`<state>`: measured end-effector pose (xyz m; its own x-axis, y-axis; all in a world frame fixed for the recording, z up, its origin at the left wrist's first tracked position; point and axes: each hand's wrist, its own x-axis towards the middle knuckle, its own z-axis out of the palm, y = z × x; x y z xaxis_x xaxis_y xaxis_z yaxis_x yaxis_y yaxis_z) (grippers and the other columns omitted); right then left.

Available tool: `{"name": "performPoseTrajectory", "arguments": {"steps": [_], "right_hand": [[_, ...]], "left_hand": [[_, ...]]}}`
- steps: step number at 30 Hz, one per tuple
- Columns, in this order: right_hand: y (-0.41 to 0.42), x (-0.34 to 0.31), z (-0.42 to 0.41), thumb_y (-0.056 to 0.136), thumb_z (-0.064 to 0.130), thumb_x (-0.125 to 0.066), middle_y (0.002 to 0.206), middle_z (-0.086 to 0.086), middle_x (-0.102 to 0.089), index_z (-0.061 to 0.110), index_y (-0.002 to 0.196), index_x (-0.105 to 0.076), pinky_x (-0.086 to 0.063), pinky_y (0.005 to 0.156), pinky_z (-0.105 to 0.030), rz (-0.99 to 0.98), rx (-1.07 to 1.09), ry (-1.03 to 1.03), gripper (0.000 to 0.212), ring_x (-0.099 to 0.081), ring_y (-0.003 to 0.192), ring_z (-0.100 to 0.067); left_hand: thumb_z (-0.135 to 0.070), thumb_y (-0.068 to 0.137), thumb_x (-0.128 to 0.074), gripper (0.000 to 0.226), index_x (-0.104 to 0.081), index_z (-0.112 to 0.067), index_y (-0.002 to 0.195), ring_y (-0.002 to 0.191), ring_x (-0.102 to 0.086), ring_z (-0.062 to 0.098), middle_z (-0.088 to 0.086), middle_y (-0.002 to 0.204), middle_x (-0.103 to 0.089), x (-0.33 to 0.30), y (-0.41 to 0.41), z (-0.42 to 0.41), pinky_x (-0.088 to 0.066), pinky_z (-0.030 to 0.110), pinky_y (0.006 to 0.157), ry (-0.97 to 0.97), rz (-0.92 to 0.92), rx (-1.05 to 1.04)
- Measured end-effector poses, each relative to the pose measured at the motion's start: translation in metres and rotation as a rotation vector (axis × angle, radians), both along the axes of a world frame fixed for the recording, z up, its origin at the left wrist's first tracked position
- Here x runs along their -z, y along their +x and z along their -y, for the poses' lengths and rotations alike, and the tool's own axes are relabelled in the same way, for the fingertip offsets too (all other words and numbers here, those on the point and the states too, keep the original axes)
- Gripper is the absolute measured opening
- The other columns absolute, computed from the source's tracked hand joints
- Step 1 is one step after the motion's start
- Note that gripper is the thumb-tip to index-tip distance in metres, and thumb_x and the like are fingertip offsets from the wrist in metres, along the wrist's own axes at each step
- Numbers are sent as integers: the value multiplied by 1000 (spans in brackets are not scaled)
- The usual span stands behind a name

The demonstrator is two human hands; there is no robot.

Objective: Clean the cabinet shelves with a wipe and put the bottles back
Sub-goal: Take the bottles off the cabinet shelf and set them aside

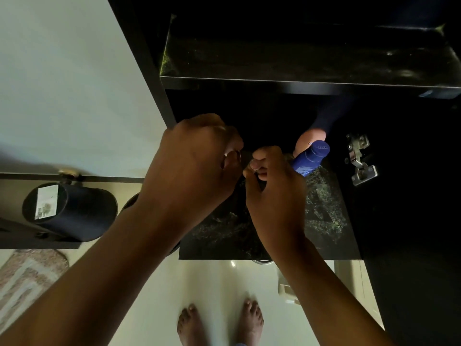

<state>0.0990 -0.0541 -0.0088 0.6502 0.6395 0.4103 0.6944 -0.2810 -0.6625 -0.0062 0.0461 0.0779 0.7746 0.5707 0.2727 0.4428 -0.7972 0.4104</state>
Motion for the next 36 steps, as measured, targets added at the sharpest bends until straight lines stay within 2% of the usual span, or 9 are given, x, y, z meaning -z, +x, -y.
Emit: {"name": "performPoseTrajectory", "arguments": {"steps": [2,3,8,11,13,19,22,29,36], "right_hand": [[-6,0,8,88,10,-77,95,-1,-71,9,105,-65,-60,71,-34,-46,-16,27,21,-68,89,-14],[-10,0,11,89,12,-77,94,-1,-71,9,106,-66,-59,71,-34,-60,-25,36,20,-68,88,-14],[-37,12,21,91,19,-74,99,-1,-73,11,112,-68,-59,73,-32,-104,-75,16,23,-69,91,-15],[-50,27,20,93,24,-73,102,-1,-74,11,112,-67,-61,75,-32,-145,-75,-19,24,-70,93,-14],[-56,38,17,93,27,-72,99,0,-74,13,107,-67,-61,73,-34,-145,-78,-49,21,-70,90,-14],[-64,60,0,92,22,-73,98,-3,-74,13,106,-67,-61,69,-38,-126,-90,-71,18,-71,89,-19],[-66,67,-9,92,23,-72,99,-3,-72,15,106,-66,-60,67,-39,-126,-90,-87,17,-69,89,-19],[-68,69,-15,93,24,-69,105,-1,-73,17,112,-66,-60,73,-38,-119,-73,-105,20,-71,95,-18],[-70,68,-11,91,24,-72,101,1,-75,18,108,-66,-61,70,-39,-102,-42,-133,18,-73,92,-18]], "left_hand": [[-11,86,-76,15,-81,-18,97,75,-59,7,-1,91,-75,1,-16,6,-51,22,71,3,65,0],[-11,85,-76,15,-81,-17,98,74,-60,7,-1,92,-75,2,-24,9,-52,24,72,0,88,-2],[-22,89,-70,21,-79,-17,107,77,-68,8,-2,97,-78,17,-54,18,-54,21,75,-95,122,-65],[-18,88,-76,24,-78,-18,112,75,-67,6,-1,95,-77,35,-63,20,-48,11,74,-129,96,-107],[-15,86,-78,25,-78,-17,112,74,-69,9,0,93,-77,48,-66,20,-47,10,74,-154,77,-139],[-13,87,-78,15,-80,-13,102,76,-72,15,3,92,-78,78,-66,11,-61,34,75,-164,76,-179],[-14,88,-77,14,-80,-14,101,77,-73,18,4,92,-79,88,-63,2,-63,41,75,-149,87,-178],[-11,88,-75,11,-80,-12,98,72,-72,22,7,86,-78,106,-60,-4,-62,43,70,-144,94,-161],[-11,88,-77,12,-81,-11,99,73,-73,19,6,88,-78,111,-58,-5,-63,41,70,-160,124,-179]]}}
